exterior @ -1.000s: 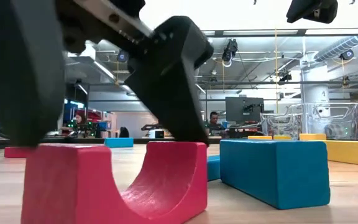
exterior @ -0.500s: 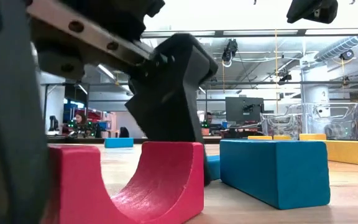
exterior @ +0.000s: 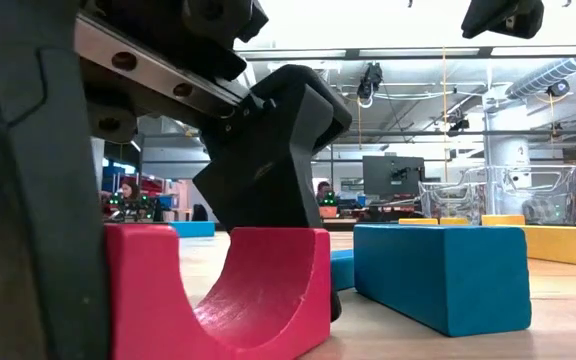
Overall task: Sort blocks
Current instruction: Put the red block into the bottom left transparent bin
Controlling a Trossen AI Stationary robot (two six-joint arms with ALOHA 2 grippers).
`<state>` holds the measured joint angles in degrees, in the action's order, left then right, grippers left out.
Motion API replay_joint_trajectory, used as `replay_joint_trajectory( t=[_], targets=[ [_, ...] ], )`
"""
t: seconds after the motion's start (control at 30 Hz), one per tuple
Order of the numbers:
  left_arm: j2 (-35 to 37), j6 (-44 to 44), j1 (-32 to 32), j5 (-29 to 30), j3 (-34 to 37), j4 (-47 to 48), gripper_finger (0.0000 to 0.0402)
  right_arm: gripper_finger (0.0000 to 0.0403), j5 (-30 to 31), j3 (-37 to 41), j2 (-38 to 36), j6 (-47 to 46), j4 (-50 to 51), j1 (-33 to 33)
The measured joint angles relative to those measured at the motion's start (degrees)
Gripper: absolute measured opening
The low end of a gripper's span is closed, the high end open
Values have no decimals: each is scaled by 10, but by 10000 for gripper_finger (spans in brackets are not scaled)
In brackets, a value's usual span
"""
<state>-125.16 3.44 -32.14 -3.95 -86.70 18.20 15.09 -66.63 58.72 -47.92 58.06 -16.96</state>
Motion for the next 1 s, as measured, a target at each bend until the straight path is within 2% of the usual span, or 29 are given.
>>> replay_joint_trajectory(
  t=[0.17,0.47,0.77,1.0],
  targets=[
    [1,0,0,0,-8,20,261,34,0,0,0,1,0,0],
    [4,-3,-1,0,-60,142,260,34,1,0,0,6,0,1],
    [10,22,-2,19,-63,148,260,34,1,0,0,11,0,1],
    [48,71,-2,67,-63,149,260,34,1,0,0,21,0,1]
  ],
)
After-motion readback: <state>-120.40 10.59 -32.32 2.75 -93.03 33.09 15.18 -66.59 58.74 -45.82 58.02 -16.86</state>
